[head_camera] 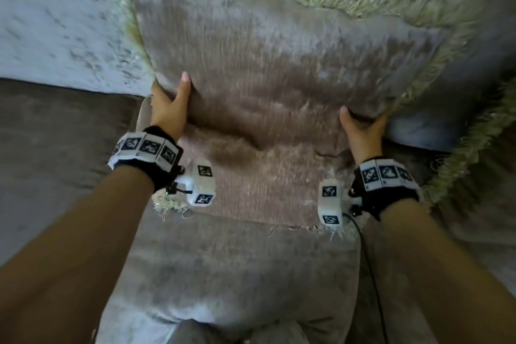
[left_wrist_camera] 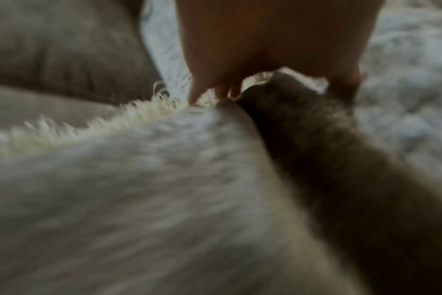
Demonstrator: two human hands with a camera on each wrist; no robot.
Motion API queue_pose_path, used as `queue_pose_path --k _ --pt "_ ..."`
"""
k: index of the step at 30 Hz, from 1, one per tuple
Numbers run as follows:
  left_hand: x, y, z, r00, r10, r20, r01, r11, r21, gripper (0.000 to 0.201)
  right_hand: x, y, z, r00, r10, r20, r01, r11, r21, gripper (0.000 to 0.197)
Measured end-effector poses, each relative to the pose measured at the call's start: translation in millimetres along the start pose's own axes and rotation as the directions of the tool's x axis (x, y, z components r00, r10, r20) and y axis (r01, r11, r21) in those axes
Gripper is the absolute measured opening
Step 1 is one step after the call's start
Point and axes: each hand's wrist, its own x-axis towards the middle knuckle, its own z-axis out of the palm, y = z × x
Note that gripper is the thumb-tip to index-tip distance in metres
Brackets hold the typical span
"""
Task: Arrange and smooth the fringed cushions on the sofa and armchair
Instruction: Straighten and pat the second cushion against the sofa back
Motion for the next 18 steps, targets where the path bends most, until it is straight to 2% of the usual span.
queue_pose_path --k 1,3,5,7,8,10,15,16,17,18 --pt "-2.2 8.0 1.4 1.000 -0.013 0.000 0.013 0.998 0.060 0.101 1.7 -2.4 -0.8 1.000 -0.008 -0.013 0.008 0.999 0.039 0.106" --pt "-6.3 15.9 -0.3 0.997 0.016 -0.080 -0.001 0.983 0.185 0.090 -1.6 -6.6 -9.5 0.999 -0.019 -0.036 0.022 0.995 0.093 0.080" --pt "-14.2 23.1 -9.3 0.985 0.078 -0.151 -0.051 0.983 0.175 0.074 -4.7 -12.0 -24.5 0.991 -0.100 -0.087 0.104 0.993 0.053 0.051" --pt "-16.8 29.2 -19.0 0.977 0.119 -0.179 -0.097 0.987 0.126 0.057 -9.7 -20.5 -41.7 0.976 -0.183 -0.122 0.187 0.982 0.021 0.040" --pt "-18.6 34.1 -23.3 0.973 0.128 -0.192 -0.108 0.988 0.110 0.049 -12.6 -23.9 -46.7 0.969 -0.214 -0.124 0.218 0.976 0.016 0.040" --pt "-18.2 37.0 -29.3 0.960 0.158 -0.232 -0.125 0.981 0.150 0.051 -17.3 -27.0 -47.2 0.965 -0.235 -0.116 0.235 0.972 -0.014 0.043" --pt "-13.9 16.7 -30.3 0.956 0.150 -0.252 -0.062 0.943 0.328 0.057 -15.2 -15.6 -20.5 0.996 -0.083 -0.039 0.071 0.968 -0.242 0.061" --pt "-15.8 13.5 -29.3 0.944 0.204 -0.258 -0.105 0.930 0.353 0.057 -16.4 -17.3 -17.6 0.992 -0.098 -0.082 0.066 0.943 -0.327 0.063" --pt "-19.2 12.0 -27.7 0.924 0.275 -0.266 -0.160 0.909 0.385 0.058 -21.4 -23.6 -16.3 0.973 -0.166 -0.158 0.092 0.913 -0.397 0.062" --pt "-26.0 13.1 -25.0 0.909 0.330 -0.255 -0.200 0.882 0.426 0.060 -29.1 -31.9 -15.5 0.929 -0.295 -0.223 0.175 0.882 -0.438 0.058"
